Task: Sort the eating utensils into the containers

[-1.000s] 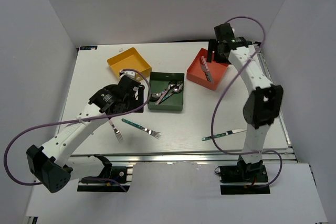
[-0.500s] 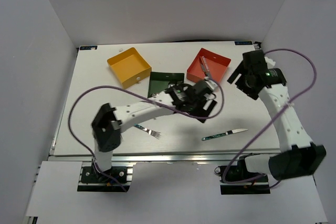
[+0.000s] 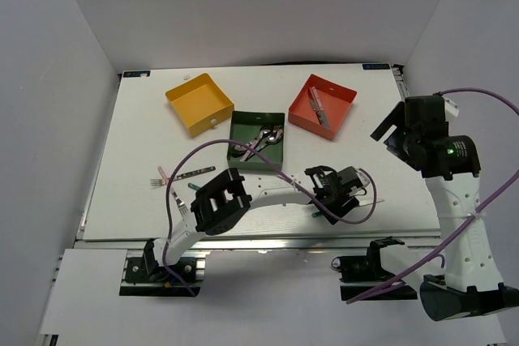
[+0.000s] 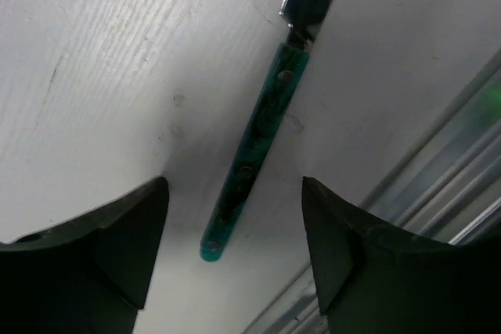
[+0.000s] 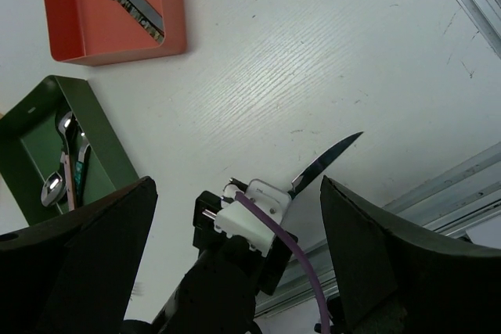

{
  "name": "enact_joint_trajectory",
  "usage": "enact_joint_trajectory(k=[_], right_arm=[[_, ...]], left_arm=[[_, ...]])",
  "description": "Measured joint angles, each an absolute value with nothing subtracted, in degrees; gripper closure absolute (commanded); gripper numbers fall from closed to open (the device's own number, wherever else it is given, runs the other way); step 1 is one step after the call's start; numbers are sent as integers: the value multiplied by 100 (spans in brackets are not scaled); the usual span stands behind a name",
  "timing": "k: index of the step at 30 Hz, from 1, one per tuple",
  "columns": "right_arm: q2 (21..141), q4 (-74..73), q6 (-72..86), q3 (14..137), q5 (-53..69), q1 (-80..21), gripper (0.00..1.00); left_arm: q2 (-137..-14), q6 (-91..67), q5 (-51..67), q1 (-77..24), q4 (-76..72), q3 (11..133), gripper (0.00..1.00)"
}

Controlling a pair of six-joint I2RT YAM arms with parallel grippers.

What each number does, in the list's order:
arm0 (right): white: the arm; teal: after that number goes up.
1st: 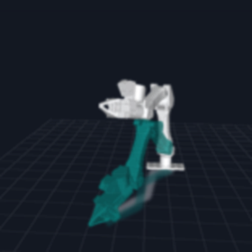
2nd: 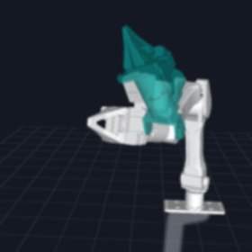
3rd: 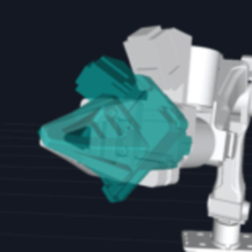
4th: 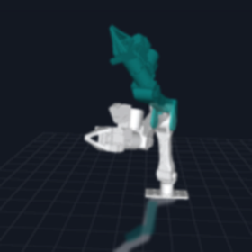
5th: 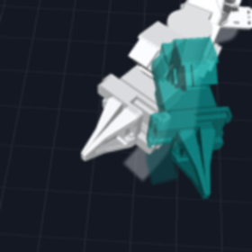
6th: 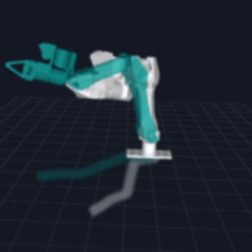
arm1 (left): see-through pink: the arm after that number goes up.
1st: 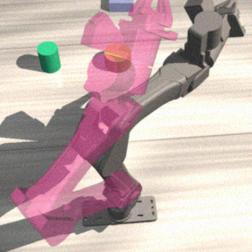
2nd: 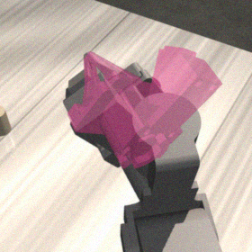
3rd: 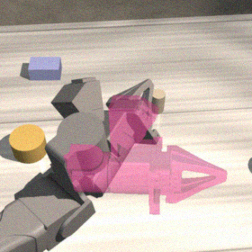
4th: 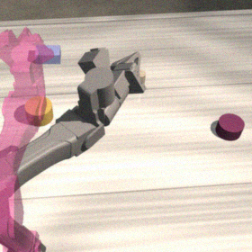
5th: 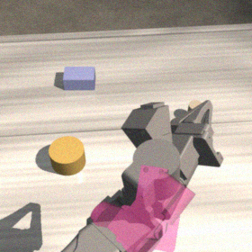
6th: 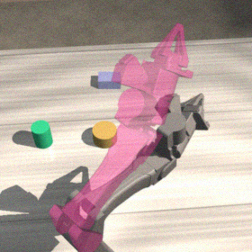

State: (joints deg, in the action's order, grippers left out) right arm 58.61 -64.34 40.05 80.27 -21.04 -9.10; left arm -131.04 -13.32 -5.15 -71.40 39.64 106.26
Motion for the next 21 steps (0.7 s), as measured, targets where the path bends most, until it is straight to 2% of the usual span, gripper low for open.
enact_joint_trajectory(k=[2, 6, 7, 9, 10, 15, 21], right_arm=[[5846, -6460, 3959, 8027, -2099, -910, 11], [5811, -6460, 3876, 8023, -2075, -910, 11], [5787, -6455, 3863, 8016, -2056, -910, 11], [5734, -6453, 3857, 8005, -2021, -910, 11], [5710, -6449, 3854, 8003, -2003, -910, 11], [5557, -6222, 3850, 7876, -1734, -910, 11], [5262, -5513, 3946, 7220, -1024, -906, 11]], left_arm=[[-13172, -1354, -558, -7157, 3861, 10584, 30], [-13104, -1417, -687, -7166, 3489, 10346, 56], [-13076, -1439, -696, -7168, 3411, 10276, 78], [-13026, -1487, -663, -7170, 3245, 10154, 96], [-12999, -1538, -696, -7181, 3197, 10106, 100], [-12763, -1708, -888, -7196, 2998, 9725, 100], [-12171, -2333, -1074, -6971, 3417, 9164, 100]])
